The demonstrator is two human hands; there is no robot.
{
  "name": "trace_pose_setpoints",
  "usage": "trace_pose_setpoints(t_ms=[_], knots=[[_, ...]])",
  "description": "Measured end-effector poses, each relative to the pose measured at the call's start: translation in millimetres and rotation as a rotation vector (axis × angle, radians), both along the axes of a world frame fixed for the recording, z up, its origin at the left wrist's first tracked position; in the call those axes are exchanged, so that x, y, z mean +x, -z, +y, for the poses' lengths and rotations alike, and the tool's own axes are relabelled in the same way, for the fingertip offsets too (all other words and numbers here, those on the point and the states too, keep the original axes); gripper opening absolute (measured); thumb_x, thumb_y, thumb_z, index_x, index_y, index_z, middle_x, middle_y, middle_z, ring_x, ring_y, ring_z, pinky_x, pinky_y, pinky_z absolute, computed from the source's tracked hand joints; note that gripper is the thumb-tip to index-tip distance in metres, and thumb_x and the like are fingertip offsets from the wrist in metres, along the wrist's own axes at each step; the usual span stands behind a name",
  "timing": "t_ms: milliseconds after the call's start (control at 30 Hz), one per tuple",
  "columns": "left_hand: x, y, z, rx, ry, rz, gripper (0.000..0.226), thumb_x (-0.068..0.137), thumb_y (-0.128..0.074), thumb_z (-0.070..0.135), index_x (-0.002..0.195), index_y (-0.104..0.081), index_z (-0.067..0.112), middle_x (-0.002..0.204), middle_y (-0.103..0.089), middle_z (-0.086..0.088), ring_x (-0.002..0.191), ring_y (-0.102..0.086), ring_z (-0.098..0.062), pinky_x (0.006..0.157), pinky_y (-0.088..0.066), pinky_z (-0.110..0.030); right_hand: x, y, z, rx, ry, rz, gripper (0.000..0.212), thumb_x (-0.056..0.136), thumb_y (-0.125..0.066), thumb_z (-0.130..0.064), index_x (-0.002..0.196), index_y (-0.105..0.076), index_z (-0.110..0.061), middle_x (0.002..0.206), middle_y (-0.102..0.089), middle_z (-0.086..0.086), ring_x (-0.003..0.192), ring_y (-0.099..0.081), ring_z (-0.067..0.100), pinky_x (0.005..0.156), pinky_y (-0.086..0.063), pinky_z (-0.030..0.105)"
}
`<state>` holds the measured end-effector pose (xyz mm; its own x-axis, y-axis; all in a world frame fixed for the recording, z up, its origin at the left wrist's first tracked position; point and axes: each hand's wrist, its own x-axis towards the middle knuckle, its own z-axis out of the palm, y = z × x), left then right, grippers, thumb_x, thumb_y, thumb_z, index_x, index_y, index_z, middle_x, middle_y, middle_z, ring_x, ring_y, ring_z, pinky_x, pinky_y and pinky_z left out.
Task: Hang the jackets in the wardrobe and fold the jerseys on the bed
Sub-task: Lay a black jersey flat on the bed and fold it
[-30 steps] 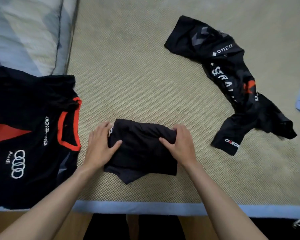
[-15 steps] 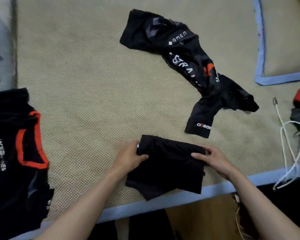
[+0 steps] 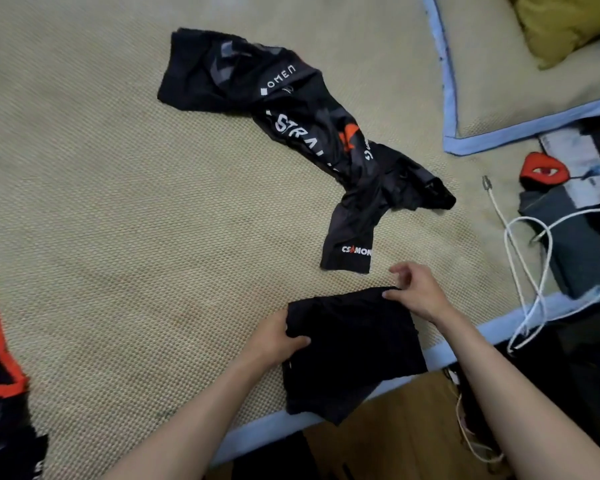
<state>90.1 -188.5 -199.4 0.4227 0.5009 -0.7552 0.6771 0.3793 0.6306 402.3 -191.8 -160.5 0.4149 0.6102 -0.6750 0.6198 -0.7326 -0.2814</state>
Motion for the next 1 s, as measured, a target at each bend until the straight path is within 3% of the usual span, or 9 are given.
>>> trace_pose_setpoints(t_ms=[67, 167, 300, 433, 533, 667, 767, 833, 1000], knots=[[-8, -8, 16, 0.052, -0.052, 0.058, 0.027, 0.084, -0.080, 0.032, 0.098, -0.061, 0.021, 0.088, -0.068, 0.009, 0.081, -0.064, -0.011, 0.062, -0.042, -0.016, -19, -1, 30, 0.158, 0.036, -0.049, 0.063, 0.070, -0.091, -0.031, 0.121, -0.056, -0.016, 0.115, -0.054, 0.003, 0.100, -0.058, 0.018, 0.088, -0.048, 0.029], [-31, -23, 45, 0.124, -0.135, 0.141, 0.034, 0.084, -0.078, 0.037, 0.101, -0.054, 0.020, 0.083, -0.065, 0.007, 0.070, -0.059, -0.008, 0.060, -0.043, -0.026, -66, 1, 83, 0.280, 0.098, 0.000, 0.082, 0.074, -0.089, -0.039, 0.135, -0.042, -0.009, 0.123, -0.055, 0.004, 0.110, -0.058, 0.019, 0.093, -0.048, 0.032], [-72, -36, 78, 0.116, -0.153, 0.180, 0.035, 0.085, -0.079, 0.038, 0.103, -0.053, 0.023, 0.088, -0.067, 0.005, 0.075, -0.061, -0.011, 0.073, -0.053, -0.034, -111, 15, 128, 0.241, 0.138, -0.044, 0.088, 0.079, -0.083, -0.041, 0.142, -0.034, -0.005, 0.142, -0.045, 0.017, 0.128, -0.051, 0.036, 0.104, -0.044, 0.044], [-92, -36, 77, 0.058, -0.029, 0.144, 0.047, 0.080, -0.080, 0.050, 0.109, -0.052, 0.027, 0.099, -0.068, 0.004, 0.088, -0.065, -0.014, 0.082, -0.056, -0.038, -102, -1, 103, 0.200, 0.041, -0.102, 0.096, 0.072, -0.082, -0.061, 0.142, -0.039, -0.013, 0.141, -0.051, 0.010, 0.129, -0.053, 0.031, 0.106, -0.046, 0.048], [-62, -31, 38, -0.033, -0.055, -0.006, 0.075, 0.074, -0.084, 0.053, 0.131, -0.044, 0.026, 0.118, -0.057, 0.011, 0.100, -0.061, -0.009, 0.083, -0.051, -0.022, -66, -32, 25, 0.120, 0.039, -0.155, 0.104, 0.058, -0.080, -0.079, 0.134, -0.047, -0.017, 0.129, -0.060, 0.000, 0.119, -0.060, 0.023, 0.100, -0.050, 0.045], [4, -25, -20, -0.134, -0.195, -0.201, 0.075, 0.074, -0.090, 0.024, 0.133, -0.044, 0.024, 0.116, -0.057, 0.019, 0.112, -0.058, -0.002, 0.088, -0.042, -0.003, -38, -32, -73, -0.114, 0.152, 0.155, 0.091, 0.053, -0.093, -0.063, 0.126, -0.056, -0.026, 0.118, -0.068, -0.013, 0.110, -0.066, 0.011, 0.101, -0.053, 0.036], [19, -16, -40, -0.182, -0.274, -0.220, 0.050, 0.079, -0.086, 0.011, 0.117, -0.060, 0.029, 0.111, -0.069, 0.014, 0.115, -0.066, -0.015, 0.106, -0.049, -0.027, -43, -32, -101, -0.111, 0.293, 0.355, 0.066, 0.064, -0.094, -0.049, 0.121, -0.069, -0.026, 0.112, -0.077, -0.009, 0.107, -0.071, 0.013, 0.103, -0.055, 0.042], [20, -29, -44, -0.246, -0.243, -0.246, 0.037, 0.079, -0.086, 0.017, 0.111, -0.069, 0.028, 0.106, -0.077, 0.007, 0.108, -0.072, -0.017, 0.105, -0.053, -0.040, -50, -59, -118, -0.088, 0.443, 0.427, 0.058, 0.069, -0.093, -0.044, 0.120, -0.072, -0.025, 0.112, -0.078, -0.005, 0.104, -0.074, 0.016, 0.100, -0.056, 0.043], [21, -136, -17, -0.307, -0.038, -0.357, 0.033, 0.083, -0.081, 0.014, 0.115, -0.074, 0.011, 0.108, -0.079, -0.003, 0.102, -0.075, -0.021, 0.090, -0.058, -0.030, -72, -177, -174, 0.236, 0.777, 0.430, 0.045, 0.076, -0.090, -0.019, 0.116, -0.069, -0.024, 0.112, -0.078, -0.003, 0.097, -0.075, 0.009, 0.081, -0.059, 0.024]])
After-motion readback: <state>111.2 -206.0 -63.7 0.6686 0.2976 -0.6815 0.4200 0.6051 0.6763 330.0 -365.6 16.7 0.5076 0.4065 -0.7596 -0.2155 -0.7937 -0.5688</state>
